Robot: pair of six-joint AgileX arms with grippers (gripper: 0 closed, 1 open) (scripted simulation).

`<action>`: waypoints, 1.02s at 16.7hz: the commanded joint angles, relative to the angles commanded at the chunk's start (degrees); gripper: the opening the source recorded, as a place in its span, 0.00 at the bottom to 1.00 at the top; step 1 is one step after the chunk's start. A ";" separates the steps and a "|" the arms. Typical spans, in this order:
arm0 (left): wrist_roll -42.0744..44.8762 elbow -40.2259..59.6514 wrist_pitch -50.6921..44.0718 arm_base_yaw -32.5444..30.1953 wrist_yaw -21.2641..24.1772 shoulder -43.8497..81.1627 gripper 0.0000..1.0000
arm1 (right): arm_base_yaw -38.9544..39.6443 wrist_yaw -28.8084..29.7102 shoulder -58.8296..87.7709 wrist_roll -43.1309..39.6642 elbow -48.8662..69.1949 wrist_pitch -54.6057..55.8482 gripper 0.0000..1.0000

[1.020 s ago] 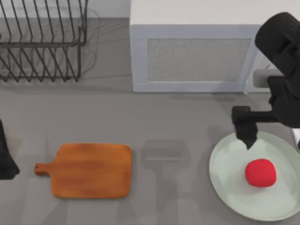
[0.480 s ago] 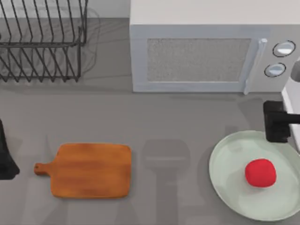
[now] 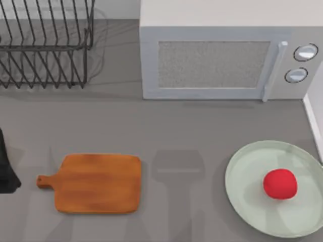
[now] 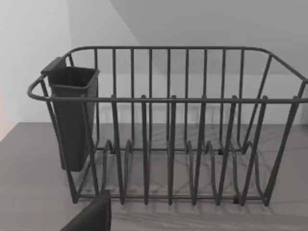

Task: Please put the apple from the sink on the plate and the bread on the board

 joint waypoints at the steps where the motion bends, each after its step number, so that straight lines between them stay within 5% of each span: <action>1: 0.00 0.00 0.00 0.00 0.00 0.00 1.00 | -1.36 0.00 -5.38 -1.40 -4.04 3.81 1.00; 8: 0.00 0.00 0.00 0.00 0.00 0.00 1.00 | -8.25 0.00 -29.12 -8.49 -24.05 22.76 1.00; 17: 0.64 1.78 -1.49 0.34 -0.06 1.84 1.00 | -8.77 0.00 -30.44 -9.01 -25.35 24.07 1.00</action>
